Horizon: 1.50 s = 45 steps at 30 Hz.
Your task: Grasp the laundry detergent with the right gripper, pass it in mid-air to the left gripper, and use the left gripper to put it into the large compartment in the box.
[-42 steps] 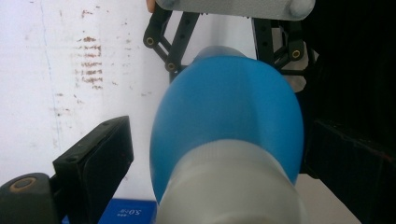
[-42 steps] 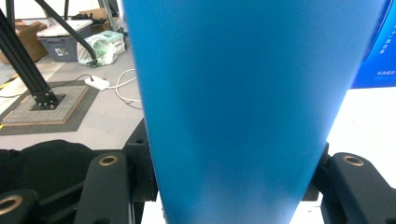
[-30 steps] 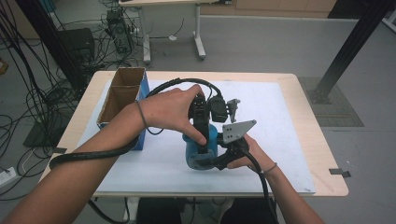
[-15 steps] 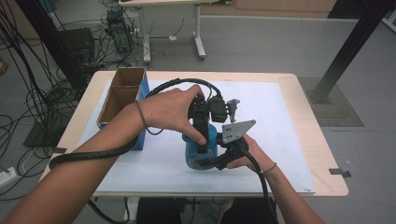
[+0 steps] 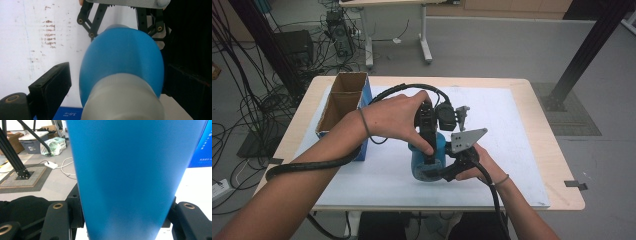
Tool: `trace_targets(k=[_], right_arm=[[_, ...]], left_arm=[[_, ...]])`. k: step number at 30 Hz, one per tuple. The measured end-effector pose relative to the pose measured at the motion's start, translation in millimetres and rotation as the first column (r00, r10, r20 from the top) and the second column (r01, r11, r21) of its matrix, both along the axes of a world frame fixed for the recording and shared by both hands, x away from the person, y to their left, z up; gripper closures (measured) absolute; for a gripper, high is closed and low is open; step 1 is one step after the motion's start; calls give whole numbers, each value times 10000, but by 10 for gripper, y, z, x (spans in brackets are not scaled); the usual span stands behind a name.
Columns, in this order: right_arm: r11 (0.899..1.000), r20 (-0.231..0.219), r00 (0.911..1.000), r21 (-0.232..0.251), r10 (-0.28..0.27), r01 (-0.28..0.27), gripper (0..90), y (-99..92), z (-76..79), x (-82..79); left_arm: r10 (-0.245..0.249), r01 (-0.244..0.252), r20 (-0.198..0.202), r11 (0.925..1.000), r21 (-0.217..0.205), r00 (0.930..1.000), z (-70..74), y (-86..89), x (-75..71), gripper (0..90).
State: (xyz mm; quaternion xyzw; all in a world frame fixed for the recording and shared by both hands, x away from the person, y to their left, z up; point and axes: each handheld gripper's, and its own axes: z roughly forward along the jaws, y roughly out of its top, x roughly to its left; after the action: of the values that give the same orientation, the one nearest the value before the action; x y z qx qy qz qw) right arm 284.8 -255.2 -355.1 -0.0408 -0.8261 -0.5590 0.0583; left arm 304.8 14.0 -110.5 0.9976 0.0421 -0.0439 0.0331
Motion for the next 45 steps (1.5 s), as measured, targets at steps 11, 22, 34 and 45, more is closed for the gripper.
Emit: trace_targets(k=[11,22,34,45], right_arm=[[10000,50,10000,25,11,-11,409,12,1,3],[10000,60,10000,32,28,-28,409,23,15,-4],[10000,80,10000,55,19,-19,410,16,24,-13],[10000,103,9999,54,62,-63,409,27,32,-2]], left_arm=[[46,-46,47,10000,14,10000,19,9,-10,81],[58,-58,42,10000,33,10000,24,8,-19,79],[20,-20,39,10000,67,10000,26,-16,-28,91],[46,-47,77,9998,179,10000,6,-26,-31,162]])
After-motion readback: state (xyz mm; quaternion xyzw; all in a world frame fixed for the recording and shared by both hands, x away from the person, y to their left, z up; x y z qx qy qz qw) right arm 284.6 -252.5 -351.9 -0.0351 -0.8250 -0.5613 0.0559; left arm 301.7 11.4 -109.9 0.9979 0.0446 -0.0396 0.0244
